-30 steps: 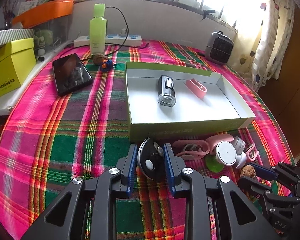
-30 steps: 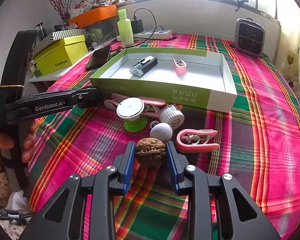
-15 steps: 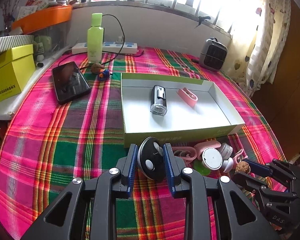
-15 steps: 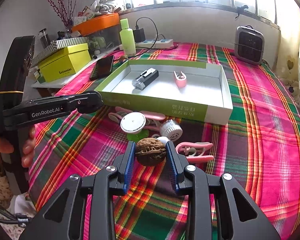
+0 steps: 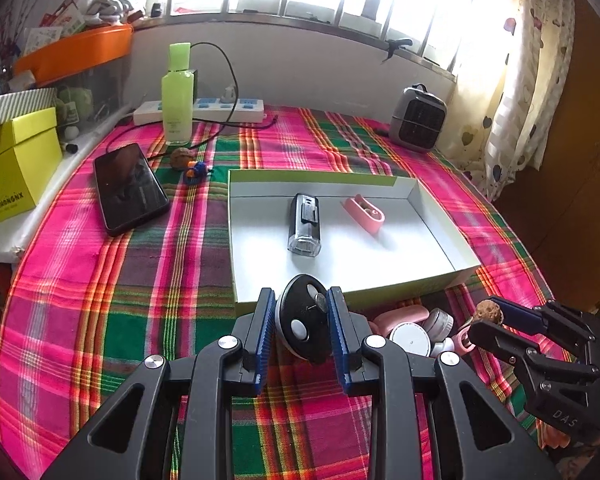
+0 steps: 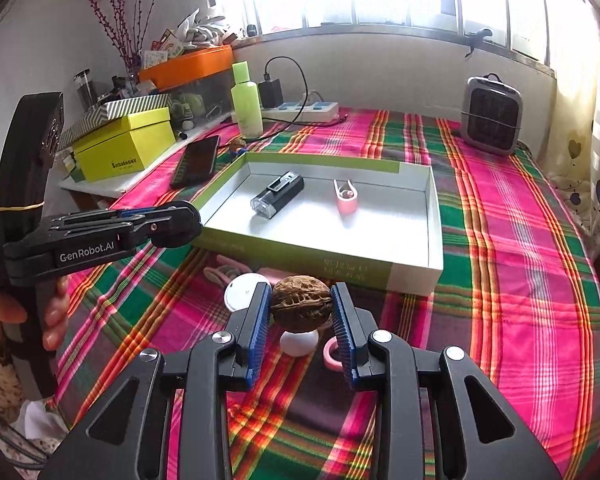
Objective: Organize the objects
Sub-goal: 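Close the right gripper around the brown walnut, then carry the disc in the left gripper while the right gripper carries the walnut into the tray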
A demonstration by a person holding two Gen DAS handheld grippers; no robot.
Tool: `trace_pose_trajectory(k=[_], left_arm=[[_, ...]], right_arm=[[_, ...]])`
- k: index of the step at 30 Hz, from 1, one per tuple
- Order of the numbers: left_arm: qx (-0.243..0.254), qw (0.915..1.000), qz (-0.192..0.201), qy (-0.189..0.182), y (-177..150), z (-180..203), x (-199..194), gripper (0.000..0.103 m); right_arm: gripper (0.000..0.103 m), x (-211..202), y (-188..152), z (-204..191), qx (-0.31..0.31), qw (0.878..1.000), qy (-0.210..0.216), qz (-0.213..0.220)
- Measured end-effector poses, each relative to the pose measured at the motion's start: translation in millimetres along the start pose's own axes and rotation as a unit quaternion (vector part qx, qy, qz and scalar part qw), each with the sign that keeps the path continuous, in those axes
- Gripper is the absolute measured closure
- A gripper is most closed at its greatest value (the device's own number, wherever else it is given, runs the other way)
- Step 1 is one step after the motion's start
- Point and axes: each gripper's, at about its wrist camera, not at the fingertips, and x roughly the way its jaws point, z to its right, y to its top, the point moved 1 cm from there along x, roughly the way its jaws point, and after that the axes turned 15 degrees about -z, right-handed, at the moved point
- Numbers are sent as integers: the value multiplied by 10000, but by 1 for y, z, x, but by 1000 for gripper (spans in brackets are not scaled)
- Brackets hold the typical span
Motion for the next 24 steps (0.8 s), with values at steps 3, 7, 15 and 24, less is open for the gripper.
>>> trace_pose_trajectory(k=[3,7,15,24], left_arm=[[40,10000,-3,-22,6,3,3,79],[109,9999,-2,-86,16,10,7,79],[240,9996,-23,-138,35,21,21,79],[341,9991,-166,-190,60,30,45,79]], right_arm=[[71,0,6,3,16,10000,-38,42],[71,5,16,7,18,9999,-120,49],[71,18,38,20,103,9998,-163,15],[71,35,65,40,213,9994,-286,-43]])
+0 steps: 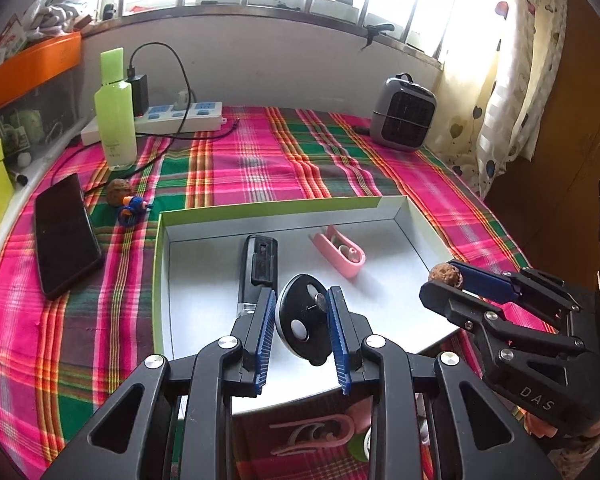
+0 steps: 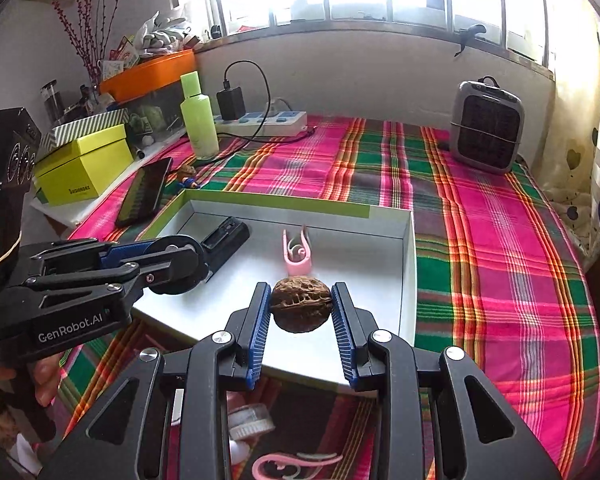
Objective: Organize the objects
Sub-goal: 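Carry the disc in the left gripper while the right gripper carries the walnut into the tray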
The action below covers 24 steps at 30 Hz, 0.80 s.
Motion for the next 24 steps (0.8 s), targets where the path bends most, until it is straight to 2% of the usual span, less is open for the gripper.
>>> trace_pose_trajectory(k=[10,24], left_arm=[[30,9999,-113,-37,25,4,25,79],[36,9996,-269,-20,39,4,47,79]], right_arm=[[71,24,27,19,135,9997,-40,-185],[71,49,47,30,203,9990,-45,-394]])
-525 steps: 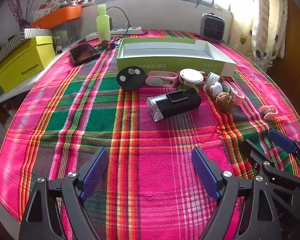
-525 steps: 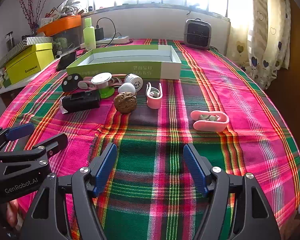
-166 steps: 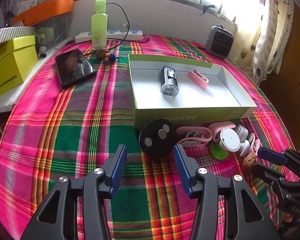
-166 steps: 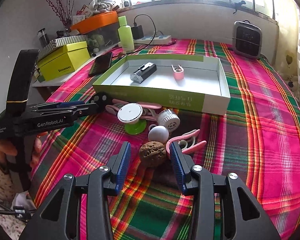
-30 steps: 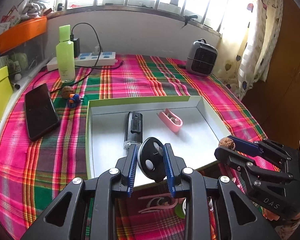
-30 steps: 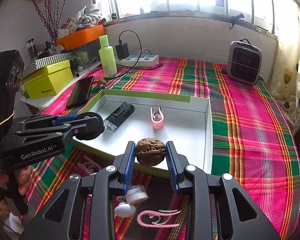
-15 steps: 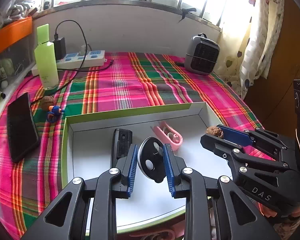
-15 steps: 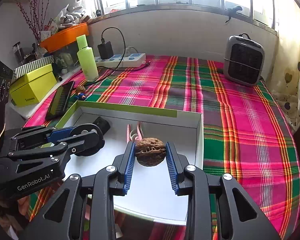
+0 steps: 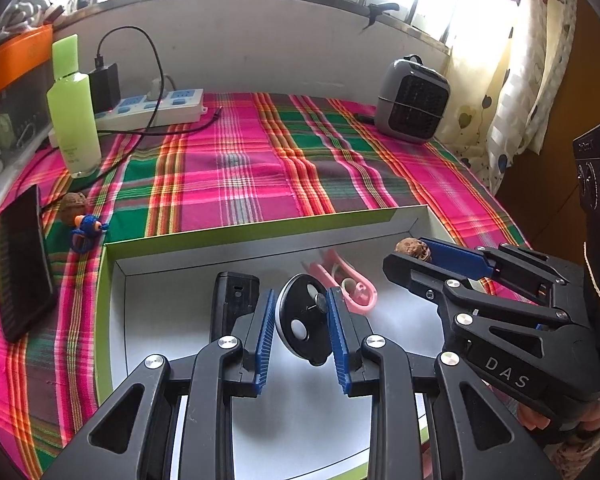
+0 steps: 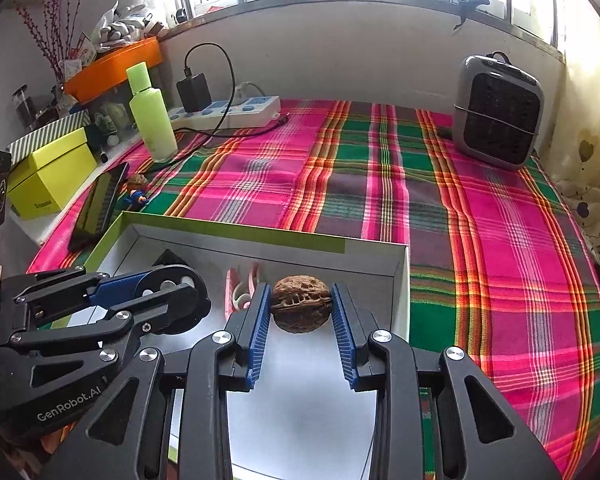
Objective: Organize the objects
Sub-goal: 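Carry the disc in the left gripper while the right gripper carries the walnut into the tray, then lower and open both grippers, releasing disc and walnut inside the tray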
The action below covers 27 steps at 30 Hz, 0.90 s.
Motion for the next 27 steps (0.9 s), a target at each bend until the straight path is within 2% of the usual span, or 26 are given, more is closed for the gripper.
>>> trace_pose_trajectory(k=[14,27], left_arm=[[10,10000,-88,9,7,-1,10,79],[20,10000,-59,58,7,0,11,78]], right_arm=[[71,17,10,6,87,9997,-73,-237],[71,21,11,5,70,9994,-209,-276]])
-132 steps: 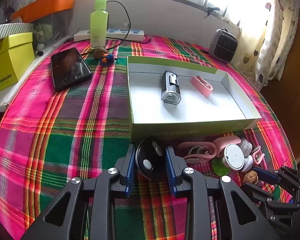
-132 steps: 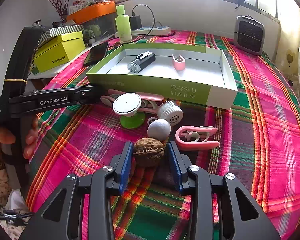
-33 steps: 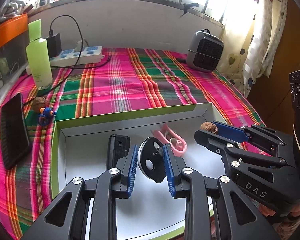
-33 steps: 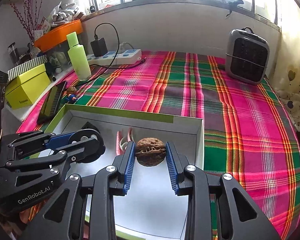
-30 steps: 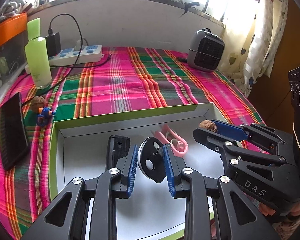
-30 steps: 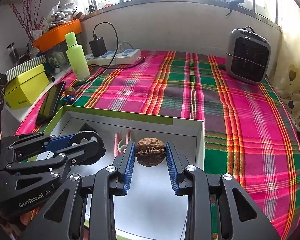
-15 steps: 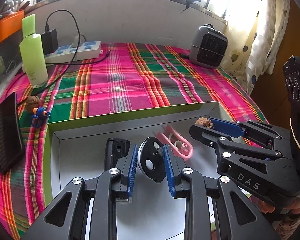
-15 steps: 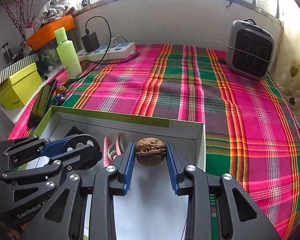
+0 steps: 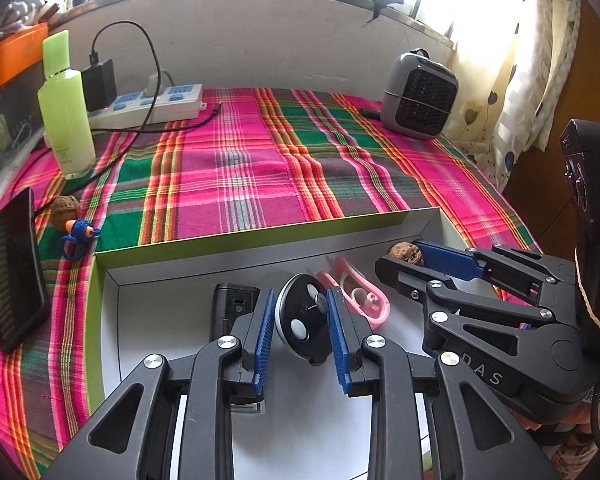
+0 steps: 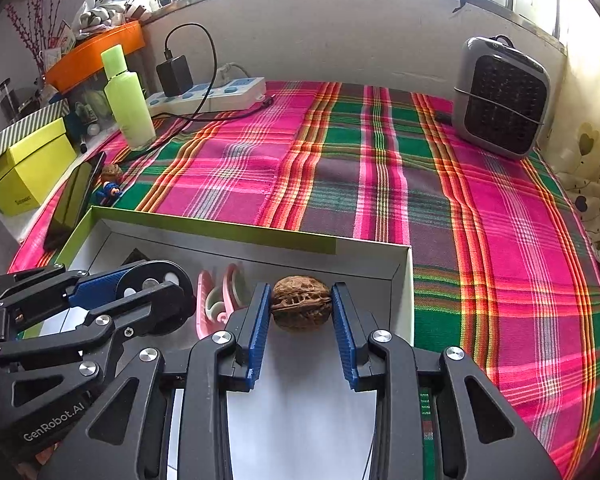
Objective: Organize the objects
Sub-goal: 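Lower and open both grippers, releasing disc and walnut inside the tray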
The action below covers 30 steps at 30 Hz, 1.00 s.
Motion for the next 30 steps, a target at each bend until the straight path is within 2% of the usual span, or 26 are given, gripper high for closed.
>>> trace_pose_trajectory(k=[21,25,30], left_arm=[[-12,10000,-15,19,0,0,1,77],[-7,10000,-16,27,0,0,1,71],[-52,10000,-15,57,-1,-1,-1,69]], right_arm=[[71,0,0,0,70,10000,5,30],[71,0,0,0,82,10000,10,30],[69,-1,-1,1,129,9999,42,44]])
